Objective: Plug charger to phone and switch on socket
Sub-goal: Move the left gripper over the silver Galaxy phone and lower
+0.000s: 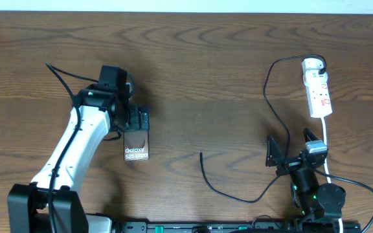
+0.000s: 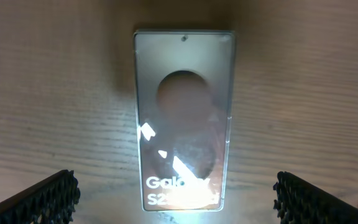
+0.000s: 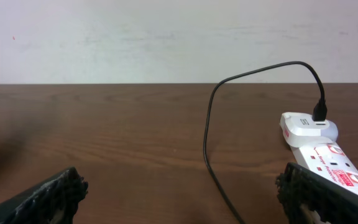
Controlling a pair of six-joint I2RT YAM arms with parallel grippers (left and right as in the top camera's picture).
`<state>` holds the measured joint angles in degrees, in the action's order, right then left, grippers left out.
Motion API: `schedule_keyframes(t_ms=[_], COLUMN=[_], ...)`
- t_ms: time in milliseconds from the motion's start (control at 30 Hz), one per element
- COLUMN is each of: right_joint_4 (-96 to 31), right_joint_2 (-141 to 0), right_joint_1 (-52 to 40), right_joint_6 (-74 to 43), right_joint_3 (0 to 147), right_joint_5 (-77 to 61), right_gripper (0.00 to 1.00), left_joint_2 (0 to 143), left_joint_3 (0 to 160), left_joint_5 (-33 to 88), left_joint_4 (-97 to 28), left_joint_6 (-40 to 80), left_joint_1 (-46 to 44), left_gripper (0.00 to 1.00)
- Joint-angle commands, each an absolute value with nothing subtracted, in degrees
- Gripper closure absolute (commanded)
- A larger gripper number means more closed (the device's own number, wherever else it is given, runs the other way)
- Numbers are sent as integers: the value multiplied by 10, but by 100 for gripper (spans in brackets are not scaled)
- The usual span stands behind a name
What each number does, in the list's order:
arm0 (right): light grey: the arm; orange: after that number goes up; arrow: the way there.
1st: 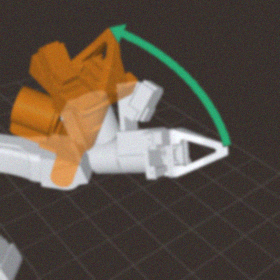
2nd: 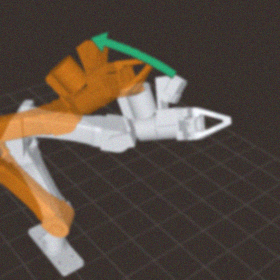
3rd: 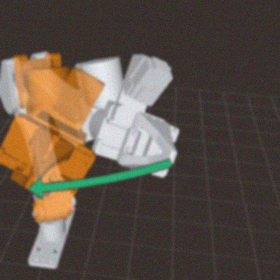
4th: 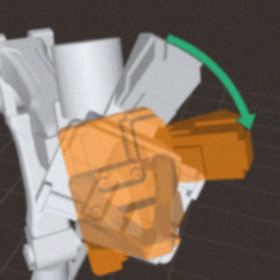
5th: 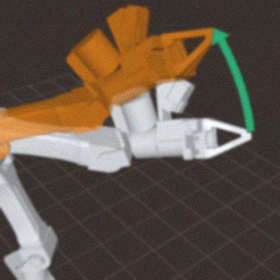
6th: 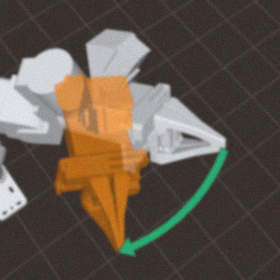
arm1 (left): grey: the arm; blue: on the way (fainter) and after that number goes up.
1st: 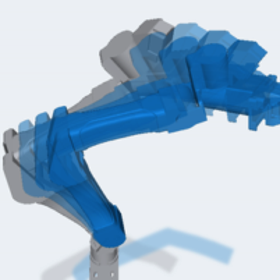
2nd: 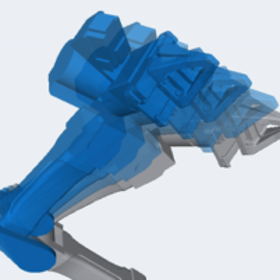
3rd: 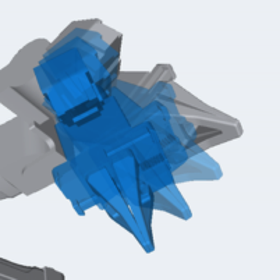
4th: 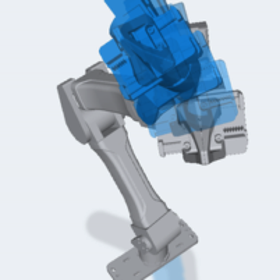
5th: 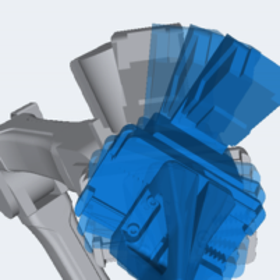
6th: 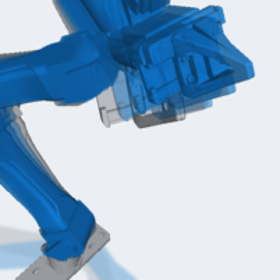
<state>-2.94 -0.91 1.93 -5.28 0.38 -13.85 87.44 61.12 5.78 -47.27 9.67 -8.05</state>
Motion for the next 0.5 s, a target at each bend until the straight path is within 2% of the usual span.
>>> schedule_keyframes(t_ms=[0,467], right_joint_4=[-32,-32], right_joint_2=[-9,-9], right_joint_1=[14,14], right_joint_6=[-57,-57], right_joint_3=[3,3], right_joint_5=[-136,-136], right_gripper=[1,1], left_joint_2=[873,875], left_joint_3=[579,543], left_joint_5=[38,41], left_joint_4=[-458,-425], left_joint_6=[117,112], left_joint_1=[-82,-83], left_gripper=[1,2])
